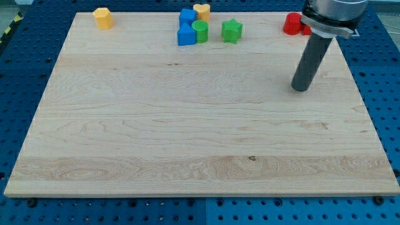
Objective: Place your arm at the bottom of the green star
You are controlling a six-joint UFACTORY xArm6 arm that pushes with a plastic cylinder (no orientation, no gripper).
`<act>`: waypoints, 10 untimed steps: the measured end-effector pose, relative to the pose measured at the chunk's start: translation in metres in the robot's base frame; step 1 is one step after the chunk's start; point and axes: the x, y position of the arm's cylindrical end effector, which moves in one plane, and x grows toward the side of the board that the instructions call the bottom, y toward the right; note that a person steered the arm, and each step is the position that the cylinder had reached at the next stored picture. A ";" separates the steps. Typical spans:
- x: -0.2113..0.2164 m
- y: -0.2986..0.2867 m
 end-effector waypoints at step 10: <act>-0.001 -0.143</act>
